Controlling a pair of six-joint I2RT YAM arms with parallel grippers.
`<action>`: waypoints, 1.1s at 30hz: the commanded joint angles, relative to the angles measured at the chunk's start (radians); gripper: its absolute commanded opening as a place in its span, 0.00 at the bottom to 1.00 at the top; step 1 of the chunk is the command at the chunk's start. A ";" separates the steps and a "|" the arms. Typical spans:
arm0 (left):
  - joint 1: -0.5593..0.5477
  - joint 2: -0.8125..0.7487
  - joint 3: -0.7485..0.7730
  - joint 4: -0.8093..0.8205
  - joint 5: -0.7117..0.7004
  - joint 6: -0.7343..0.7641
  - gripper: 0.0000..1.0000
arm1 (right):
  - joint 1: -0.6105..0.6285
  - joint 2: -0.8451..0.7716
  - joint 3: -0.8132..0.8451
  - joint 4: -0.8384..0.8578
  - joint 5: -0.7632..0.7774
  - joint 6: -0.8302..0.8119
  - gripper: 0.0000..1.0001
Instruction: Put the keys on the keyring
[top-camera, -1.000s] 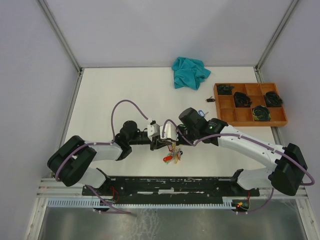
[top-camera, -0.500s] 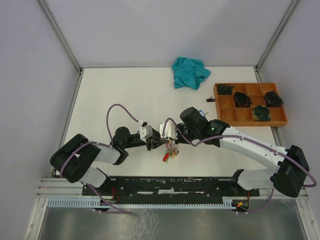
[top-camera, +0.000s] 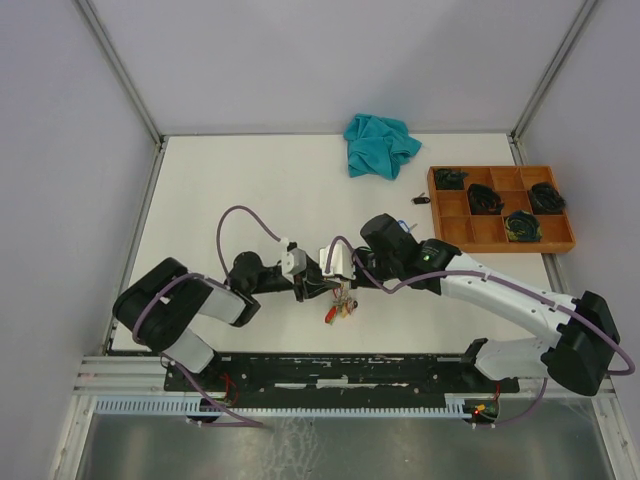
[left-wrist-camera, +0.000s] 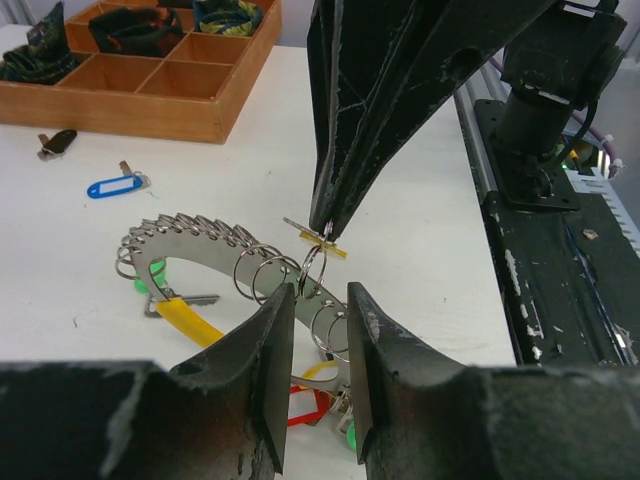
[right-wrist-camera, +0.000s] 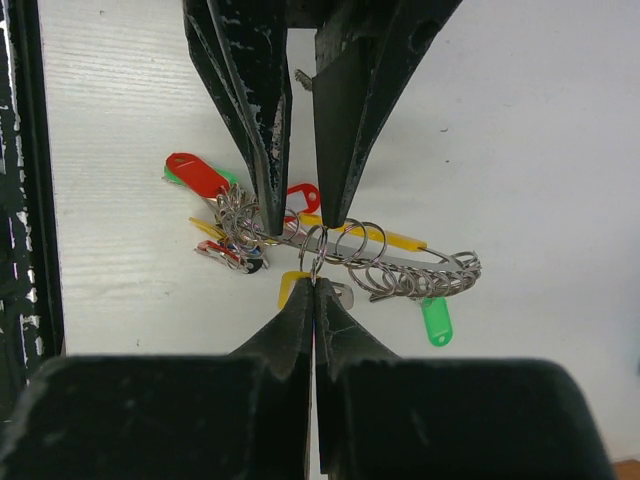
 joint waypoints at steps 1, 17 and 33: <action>0.003 0.040 0.032 0.133 0.026 -0.071 0.34 | 0.004 -0.041 0.006 0.064 -0.037 0.001 0.01; 0.004 0.090 0.070 0.149 0.075 -0.121 0.27 | 0.004 -0.029 0.023 0.046 -0.065 -0.002 0.01; 0.005 0.085 0.069 0.145 0.091 -0.142 0.03 | 0.004 -0.056 0.003 0.015 0.013 0.015 0.01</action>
